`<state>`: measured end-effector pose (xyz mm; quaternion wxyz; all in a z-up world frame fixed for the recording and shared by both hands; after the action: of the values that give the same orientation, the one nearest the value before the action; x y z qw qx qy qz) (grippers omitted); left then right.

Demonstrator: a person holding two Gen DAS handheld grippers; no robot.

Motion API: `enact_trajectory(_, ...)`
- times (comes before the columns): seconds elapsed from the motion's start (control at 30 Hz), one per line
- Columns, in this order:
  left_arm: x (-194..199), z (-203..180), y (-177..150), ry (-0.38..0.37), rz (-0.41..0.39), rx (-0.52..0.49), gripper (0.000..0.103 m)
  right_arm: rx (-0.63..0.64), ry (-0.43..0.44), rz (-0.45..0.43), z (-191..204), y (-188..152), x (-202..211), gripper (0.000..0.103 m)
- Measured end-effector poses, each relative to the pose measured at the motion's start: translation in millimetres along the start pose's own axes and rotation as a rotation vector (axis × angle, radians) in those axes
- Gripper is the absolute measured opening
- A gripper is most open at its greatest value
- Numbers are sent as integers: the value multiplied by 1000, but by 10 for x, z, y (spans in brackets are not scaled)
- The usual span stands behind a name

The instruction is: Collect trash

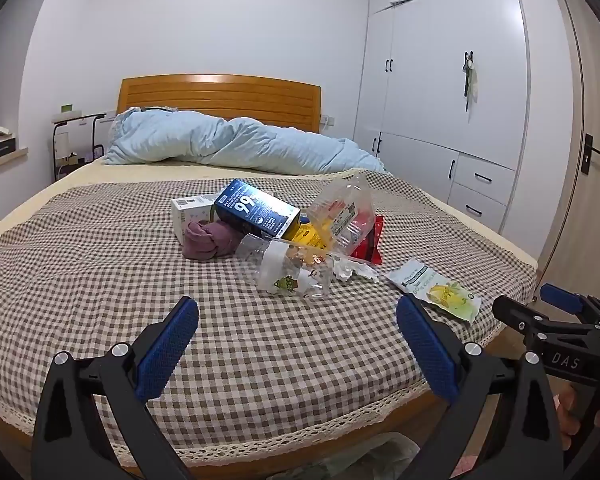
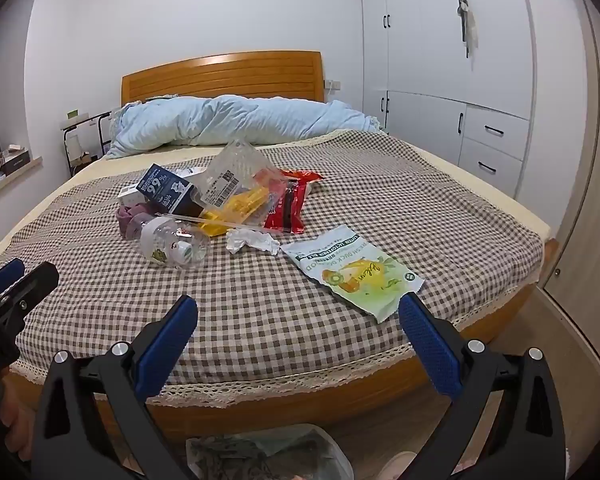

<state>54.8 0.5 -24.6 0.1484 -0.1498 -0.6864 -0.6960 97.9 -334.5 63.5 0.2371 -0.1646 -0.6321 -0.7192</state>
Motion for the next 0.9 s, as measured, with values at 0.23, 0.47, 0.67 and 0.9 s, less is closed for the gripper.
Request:
enact_trajectory(0.23,45,-24,42,-5,6,-3,96,3,3,-5,11,0,9,97)
enact_trajectory(0.47,39,-25,47,-8,2,2,96,5,0,-15,19,20,25,97)
enact_trajectory(0.67,46,-16,58,-13,0,6,96,6,0,-16,15,19,29,97)
enact_trajectory(0.9,68,-6,75,-22,8,22,96,4,-1,-20,2,25,38,97)
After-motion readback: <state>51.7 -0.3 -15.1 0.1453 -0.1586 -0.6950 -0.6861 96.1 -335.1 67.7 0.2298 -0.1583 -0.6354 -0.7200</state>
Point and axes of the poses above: each gripper's, at about its wrist camera, not at the fingertips, and x roughly against the way its jaws point, z to its left, y to its top, the point moved 6 cm from there along -x, roughly the way its jaws point, and after that the axes turned 8 degrees about -x, right-handed, at the moved point
